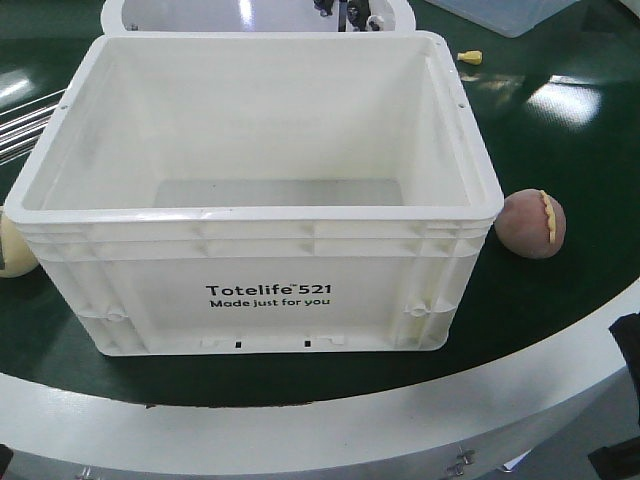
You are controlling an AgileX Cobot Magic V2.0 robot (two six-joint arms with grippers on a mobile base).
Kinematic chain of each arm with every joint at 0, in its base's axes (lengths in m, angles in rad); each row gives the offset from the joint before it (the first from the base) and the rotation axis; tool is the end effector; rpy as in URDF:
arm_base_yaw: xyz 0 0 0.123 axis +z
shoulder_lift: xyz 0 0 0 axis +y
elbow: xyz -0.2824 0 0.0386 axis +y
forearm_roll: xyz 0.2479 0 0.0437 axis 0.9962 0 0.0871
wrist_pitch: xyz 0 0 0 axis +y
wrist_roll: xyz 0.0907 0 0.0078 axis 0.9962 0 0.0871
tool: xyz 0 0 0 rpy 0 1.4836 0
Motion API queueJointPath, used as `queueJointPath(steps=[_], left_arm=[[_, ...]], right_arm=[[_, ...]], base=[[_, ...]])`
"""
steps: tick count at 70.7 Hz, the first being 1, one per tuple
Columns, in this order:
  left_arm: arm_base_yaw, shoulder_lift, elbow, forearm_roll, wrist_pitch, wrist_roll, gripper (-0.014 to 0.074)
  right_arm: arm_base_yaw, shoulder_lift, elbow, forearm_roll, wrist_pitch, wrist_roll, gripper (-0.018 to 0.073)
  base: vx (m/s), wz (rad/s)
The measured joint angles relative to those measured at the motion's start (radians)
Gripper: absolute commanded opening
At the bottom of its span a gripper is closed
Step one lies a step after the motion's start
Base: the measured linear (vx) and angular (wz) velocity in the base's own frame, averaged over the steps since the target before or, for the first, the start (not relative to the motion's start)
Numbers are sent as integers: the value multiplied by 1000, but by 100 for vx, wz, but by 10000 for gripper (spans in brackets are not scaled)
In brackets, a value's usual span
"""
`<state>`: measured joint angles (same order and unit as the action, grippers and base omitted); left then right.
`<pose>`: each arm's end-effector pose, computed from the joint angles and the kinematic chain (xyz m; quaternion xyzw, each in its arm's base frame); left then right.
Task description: Place moving items into box and shelve
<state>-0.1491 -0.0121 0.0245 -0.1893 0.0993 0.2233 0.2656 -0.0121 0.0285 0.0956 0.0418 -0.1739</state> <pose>0.0557 -0.0101 0.1966 0.0722 0.7114 -0.0465 0.6975 0.0546 0.0153 0.2003 -0.1206 0.6862 0.0684 0.7141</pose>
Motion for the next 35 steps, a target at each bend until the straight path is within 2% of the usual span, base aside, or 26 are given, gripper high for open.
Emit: queueJointPath(steps=[35], left_arm=[[0, 0, 0, 0, 0, 1, -27]], right_arm=[[0, 0, 0, 0, 0, 0, -15]], base=[[0, 0]])
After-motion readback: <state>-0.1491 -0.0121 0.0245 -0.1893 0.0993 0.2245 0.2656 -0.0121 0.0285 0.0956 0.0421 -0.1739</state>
